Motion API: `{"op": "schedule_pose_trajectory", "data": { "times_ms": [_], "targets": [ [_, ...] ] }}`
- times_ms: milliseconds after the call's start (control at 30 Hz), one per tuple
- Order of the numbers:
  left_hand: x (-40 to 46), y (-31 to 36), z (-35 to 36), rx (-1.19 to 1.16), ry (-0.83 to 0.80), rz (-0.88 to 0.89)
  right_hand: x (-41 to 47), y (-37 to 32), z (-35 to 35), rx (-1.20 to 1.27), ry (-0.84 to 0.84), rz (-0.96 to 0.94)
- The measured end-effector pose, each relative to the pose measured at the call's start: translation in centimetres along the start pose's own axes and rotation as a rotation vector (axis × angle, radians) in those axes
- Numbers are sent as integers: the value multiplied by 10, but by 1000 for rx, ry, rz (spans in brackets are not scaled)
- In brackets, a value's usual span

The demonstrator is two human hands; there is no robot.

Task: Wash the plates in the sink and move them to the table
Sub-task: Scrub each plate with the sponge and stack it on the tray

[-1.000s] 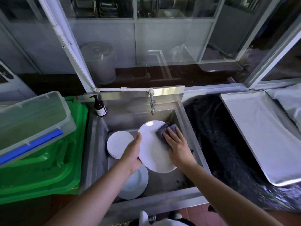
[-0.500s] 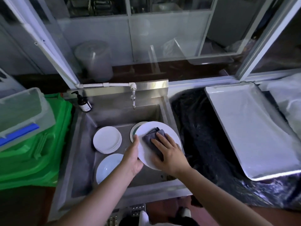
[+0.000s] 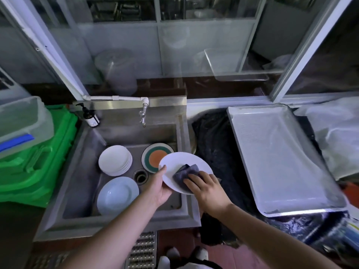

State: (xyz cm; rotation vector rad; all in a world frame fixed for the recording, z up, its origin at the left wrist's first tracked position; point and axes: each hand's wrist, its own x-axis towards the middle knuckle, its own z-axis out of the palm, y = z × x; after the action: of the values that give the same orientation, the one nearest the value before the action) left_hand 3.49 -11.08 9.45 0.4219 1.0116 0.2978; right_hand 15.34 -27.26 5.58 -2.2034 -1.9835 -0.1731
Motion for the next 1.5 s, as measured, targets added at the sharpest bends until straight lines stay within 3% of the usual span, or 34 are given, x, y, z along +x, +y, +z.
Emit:
{"op": "schedule_pose_trajectory", "data": {
  "times_ms": [167, 400, 733, 1167, 1500],
  "targets": [
    [1, 14, 9, 270, -93, -130, -11, 13, -20, -86, 1, 97],
    [15, -9, 52, 483, -101, -118, -35, 37, -37, -156, -234, 220],
    [69, -32, 142, 407, -92, -49, -41, 129, -45, -115, -312, 350],
    [206, -72, 330, 347, 8, 29, -90, 355, -24, 41, -162, 480],
    [295, -118, 396, 240, 172, 17, -126, 408, 26, 155, -62, 515]
  ]
}}
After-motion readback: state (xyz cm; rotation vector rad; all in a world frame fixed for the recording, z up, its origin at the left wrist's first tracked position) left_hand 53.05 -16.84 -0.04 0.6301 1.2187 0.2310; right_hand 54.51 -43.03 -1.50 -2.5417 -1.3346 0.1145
